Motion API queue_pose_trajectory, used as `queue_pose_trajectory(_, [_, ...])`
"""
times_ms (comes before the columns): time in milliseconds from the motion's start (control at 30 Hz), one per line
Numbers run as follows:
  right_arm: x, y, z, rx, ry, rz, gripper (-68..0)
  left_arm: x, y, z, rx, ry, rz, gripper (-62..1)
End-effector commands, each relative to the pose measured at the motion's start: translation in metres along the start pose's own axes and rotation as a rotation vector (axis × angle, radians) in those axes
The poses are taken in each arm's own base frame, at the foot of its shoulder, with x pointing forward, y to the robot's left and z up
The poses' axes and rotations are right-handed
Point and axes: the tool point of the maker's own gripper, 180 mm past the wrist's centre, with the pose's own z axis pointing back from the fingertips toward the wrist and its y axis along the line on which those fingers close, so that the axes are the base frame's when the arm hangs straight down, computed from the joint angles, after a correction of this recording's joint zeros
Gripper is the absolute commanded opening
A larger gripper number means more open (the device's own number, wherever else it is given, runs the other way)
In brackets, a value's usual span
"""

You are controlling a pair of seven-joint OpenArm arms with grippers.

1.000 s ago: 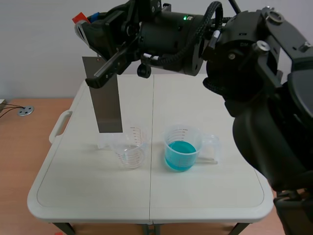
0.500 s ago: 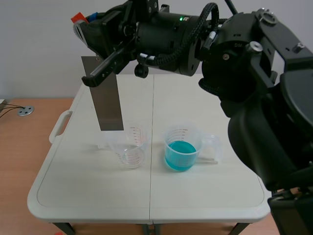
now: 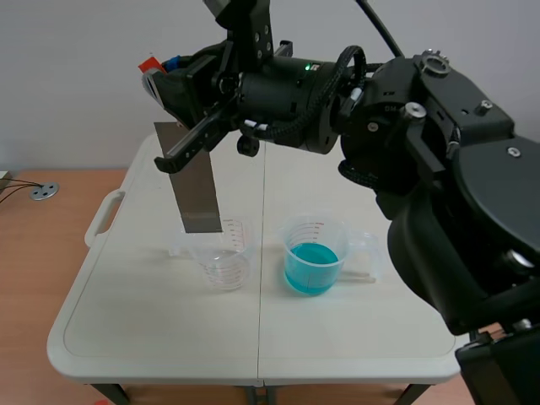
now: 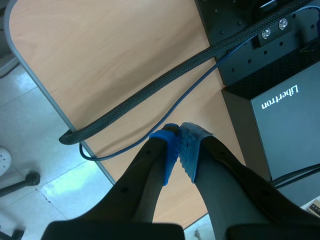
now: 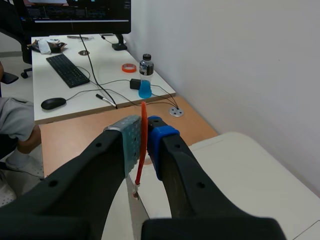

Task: Hold the metal plate by the orange handle, dip it into the blue solution, take it out and point at it, then put the plate back in the beaker on the left.
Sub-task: 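Put the plate into the left beaker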

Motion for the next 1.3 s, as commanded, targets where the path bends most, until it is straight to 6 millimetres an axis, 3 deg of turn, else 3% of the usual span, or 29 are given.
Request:
queue_pose_trajectory(0, [0.015,-0.004,-0.003,0.001,-0.052,0.014,-66.4,0.001,-0.003,0.001,-0.009,-0.007,0.004,-59.0])
queue_pose_trajectory(767, [-0.023,-0.014,-0.005,-0.038,-0.04,-0.051,-66.4,-0.002,-0.003,0.001,-0.008,0.003,0.006,-59.0])
queue_pose_trajectory(1267, [-0.071,-0.012,-0.009,-0.067,0.021,-0.171,-66.4,-0.002,-0.003,0.001,-0.007,0.002,0.006,-59.0])
